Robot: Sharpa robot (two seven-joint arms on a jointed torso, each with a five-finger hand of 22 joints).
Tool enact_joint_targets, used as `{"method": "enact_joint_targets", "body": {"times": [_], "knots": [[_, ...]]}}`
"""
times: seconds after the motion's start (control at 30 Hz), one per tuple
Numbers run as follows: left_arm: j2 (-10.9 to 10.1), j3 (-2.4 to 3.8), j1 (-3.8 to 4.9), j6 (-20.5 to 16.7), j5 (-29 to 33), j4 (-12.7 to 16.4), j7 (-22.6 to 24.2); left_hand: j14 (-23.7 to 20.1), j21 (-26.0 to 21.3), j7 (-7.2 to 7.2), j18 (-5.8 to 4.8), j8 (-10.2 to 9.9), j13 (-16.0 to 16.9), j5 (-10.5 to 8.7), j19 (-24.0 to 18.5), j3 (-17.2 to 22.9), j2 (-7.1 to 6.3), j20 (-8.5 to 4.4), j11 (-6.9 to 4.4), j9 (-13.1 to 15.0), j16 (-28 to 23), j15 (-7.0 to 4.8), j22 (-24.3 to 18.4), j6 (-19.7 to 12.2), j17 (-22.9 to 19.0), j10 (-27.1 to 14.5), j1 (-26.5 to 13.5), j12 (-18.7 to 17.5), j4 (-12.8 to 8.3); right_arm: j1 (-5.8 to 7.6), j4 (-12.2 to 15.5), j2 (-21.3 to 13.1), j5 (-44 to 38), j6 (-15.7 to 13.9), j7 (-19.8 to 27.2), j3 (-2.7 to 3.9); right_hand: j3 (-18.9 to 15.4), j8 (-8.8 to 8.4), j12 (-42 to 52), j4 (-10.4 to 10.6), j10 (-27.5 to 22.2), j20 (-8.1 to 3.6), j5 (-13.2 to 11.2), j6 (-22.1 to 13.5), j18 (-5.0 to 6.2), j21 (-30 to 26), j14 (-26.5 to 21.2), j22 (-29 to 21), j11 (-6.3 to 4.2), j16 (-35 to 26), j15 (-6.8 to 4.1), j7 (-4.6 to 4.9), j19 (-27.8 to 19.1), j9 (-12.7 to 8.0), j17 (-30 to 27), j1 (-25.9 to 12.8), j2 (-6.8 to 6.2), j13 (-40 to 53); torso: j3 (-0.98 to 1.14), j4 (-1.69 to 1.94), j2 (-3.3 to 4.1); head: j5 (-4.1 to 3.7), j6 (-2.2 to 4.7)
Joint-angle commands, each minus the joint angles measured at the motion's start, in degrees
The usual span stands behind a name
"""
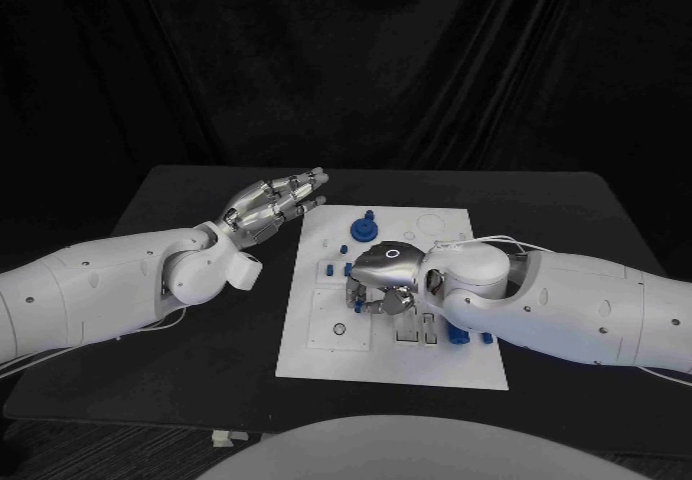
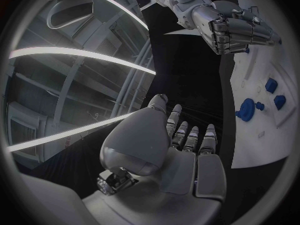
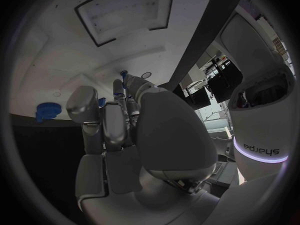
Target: Assemble the parts on the task board
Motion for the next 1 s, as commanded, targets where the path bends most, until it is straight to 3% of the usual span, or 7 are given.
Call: {"method": "enact_joint_targets", "body": {"times": [0.03, 1.0], "knots": [[0.13, 0.05, -0.11, 1.06, 0.16, 0.0, 0.23, 0.3, 0.15, 0.15, 1.14, 0.2, 0.02, 0.12, -0.06, 0.33, 0.52, 0.24, 0.23, 0.05, 0.2, 0.09, -0.05, -0.02, 0.06, 0.33, -0.01, 0.31, 0.14, -0.15, 0.1, 0.08, -0.14, 0.5, -0.09, 0.03, 0.26, -0.3, 0.18, -0.1, 0.3, -0.03, 0.1, -0.36, -0.2, -0.3, 1.19, 7.07, 0.03, -0.43, 0.28, 0.1, -0.2, 0.06, -0.12, 0.32, -0.08, 0.08, -0.01, 0.01, 0.01, 0.06, -0.01], [0.32, 0.05, -0.19, 1.49, 0.16, -0.18, -0.26, 0.32, 0.13, 0.23, 1.13, 0.23, 0.02, 0.09, -0.08, 0.4, 0.57, 0.27, 0.31, 0.04, 0.22, 0.18, -0.13, -0.05, 0.07, 0.31, -0.01, 0.36, 0.16, -0.37, -0.29, 0.28, -0.14, 3.33, -2.0, 0.03, 0.69, -1.81, -0.7, -0.45, -1.75, 0.48, -0.09, -2.38, 0.29, -3.88, -0.13, 6.28, 0.9, -1.88, 1.02, 0.88, -1.99, -0.2, -1.78, -0.79, -0.41, -0.02, -0.01, 0.01, 0.01, 0.16, -0.01]]}}
